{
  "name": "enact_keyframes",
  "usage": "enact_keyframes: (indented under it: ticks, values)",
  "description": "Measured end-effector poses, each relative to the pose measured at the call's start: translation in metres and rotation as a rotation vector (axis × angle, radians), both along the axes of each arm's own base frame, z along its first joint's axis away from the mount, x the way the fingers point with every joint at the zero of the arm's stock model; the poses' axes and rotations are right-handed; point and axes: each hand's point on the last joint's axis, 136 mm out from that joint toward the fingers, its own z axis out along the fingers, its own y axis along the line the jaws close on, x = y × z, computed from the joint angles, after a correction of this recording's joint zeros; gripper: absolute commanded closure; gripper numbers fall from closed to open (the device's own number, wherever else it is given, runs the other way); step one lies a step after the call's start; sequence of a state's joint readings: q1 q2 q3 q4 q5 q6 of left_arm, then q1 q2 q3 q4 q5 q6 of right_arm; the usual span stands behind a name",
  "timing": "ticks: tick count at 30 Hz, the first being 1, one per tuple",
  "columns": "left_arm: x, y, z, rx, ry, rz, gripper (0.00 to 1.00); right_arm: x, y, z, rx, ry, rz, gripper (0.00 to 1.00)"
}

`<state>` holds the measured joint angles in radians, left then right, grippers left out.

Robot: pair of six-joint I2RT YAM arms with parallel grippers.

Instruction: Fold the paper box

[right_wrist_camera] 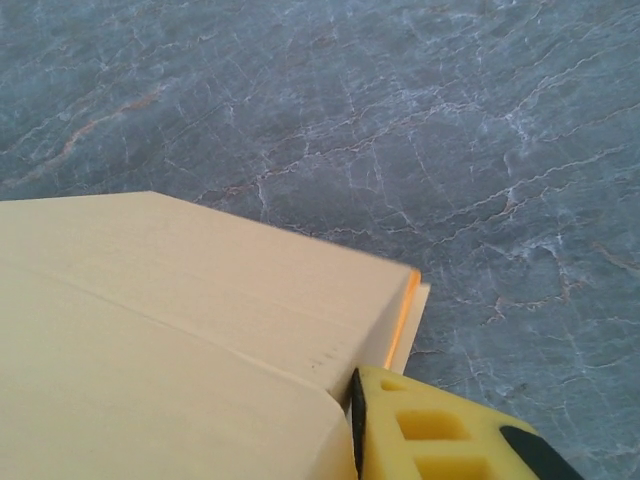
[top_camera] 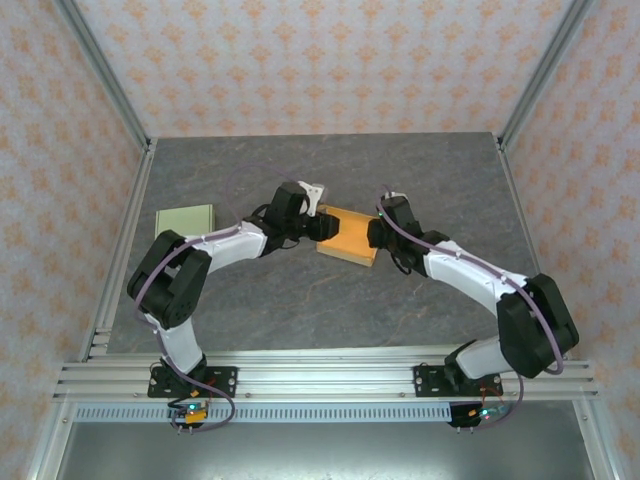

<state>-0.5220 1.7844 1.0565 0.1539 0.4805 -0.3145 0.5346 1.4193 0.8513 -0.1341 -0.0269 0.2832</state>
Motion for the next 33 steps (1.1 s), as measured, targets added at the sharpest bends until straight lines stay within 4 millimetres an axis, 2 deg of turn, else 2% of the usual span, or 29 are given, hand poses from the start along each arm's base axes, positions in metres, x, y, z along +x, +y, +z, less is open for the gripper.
enact_keyframes:
  ticks: [7,9,13,16,21,26,30,33]
  values:
    - [-0.019,0.014,-0.024,0.012,0.049,0.032,0.50,-0.001,0.010,-0.010,0.045,0.017,0.027,0.78]
    - [-0.027,0.017,-0.028,0.014,0.063,0.034,0.48,-0.004,0.011,-0.018,0.058,0.021,0.030,0.77]
    - [-0.041,0.025,-0.025,-0.002,0.067,0.047,0.38,-0.018,0.004,-0.041,0.040,0.067,0.033,0.74]
    - [-0.053,0.033,-0.009,-0.032,0.048,0.057,0.29,-0.022,0.002,-0.044,0.040,0.076,0.028,0.67]
    - [-0.068,0.042,0.038,-0.093,-0.038,0.061,0.24,-0.026,0.001,-0.023,0.059,0.038,0.044,0.59]
    - [-0.077,0.061,0.069,-0.109,-0.089,0.135,0.18,-0.036,-0.003,0.010,0.092,-0.017,0.059,0.51]
    - [-0.063,0.086,0.081,-0.085,-0.110,0.248,0.15,-0.043,-0.006,0.043,0.135,-0.067,0.058,0.46]
    - [-0.041,0.101,0.090,-0.052,-0.120,0.332,0.14,-0.039,-0.003,0.066,0.171,-0.091,0.052,0.44]
